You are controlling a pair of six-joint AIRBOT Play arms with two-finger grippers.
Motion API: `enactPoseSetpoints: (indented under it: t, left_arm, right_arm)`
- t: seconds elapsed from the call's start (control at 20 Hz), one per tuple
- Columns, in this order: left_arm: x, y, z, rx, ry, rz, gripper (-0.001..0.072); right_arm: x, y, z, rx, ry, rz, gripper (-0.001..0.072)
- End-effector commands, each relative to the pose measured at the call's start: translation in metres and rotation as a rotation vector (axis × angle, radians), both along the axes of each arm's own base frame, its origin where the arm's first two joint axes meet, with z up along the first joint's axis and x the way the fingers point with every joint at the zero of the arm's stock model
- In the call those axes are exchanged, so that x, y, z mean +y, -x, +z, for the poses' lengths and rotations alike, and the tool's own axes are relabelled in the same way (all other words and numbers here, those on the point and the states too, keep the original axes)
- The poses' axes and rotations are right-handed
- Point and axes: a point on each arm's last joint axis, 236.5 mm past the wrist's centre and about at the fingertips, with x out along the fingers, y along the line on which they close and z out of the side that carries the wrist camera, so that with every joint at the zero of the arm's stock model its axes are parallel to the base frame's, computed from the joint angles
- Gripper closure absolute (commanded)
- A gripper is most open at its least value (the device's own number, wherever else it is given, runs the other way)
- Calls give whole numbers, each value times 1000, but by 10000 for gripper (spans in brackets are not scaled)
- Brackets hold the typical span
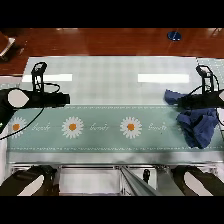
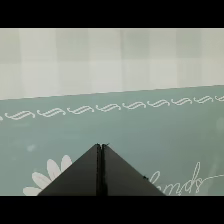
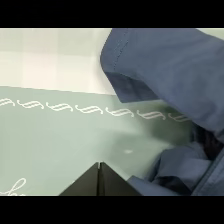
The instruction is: Fold the shirts.
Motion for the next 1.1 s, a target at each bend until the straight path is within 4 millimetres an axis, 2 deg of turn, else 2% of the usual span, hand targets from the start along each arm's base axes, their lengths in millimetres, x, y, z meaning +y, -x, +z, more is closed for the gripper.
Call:
enactPoseSetpoints:
  t: [0.0, 0.4, 0.45, 0.7, 0.9, 0.95, 1.0, 1.05]
  left_arm:
    - [0, 0, -1, 1, 0, 1, 684]
    - [0, -1, -3, 7, -2, 1, 684]
    - [0, -8, 0, -25, 4, 11, 684]
    - [3, -45, 25, -201, 32, 70, 684]
    - [11, -83, 58, -407, 51, 137, 677]
    - [14, -94, 64, -457, 54, 157, 546]
    - [15, -101, 64, -479, 54, 168, 257]
    - [16, -104, 61, -479, 55, 176, 200]
  right_arm:
    - [0, 0, 0, 0, 0, -1, 688]
    - [0, 0, 0, -2, 0, -1, 688]
    - [-1, -2, 0, -7, 1, -3, 688]
    - [-14, -54, 31, -262, 32, -62, 688]
    - [-19, -78, 52, -393, 10, -122, 682]
    - [-23, -84, 59, -433, 28, -127, 542]
    - [-31, -90, 65, -471, 72, -122, 288]
    - [-47, -93, 70, -494, 150, -117, 294]
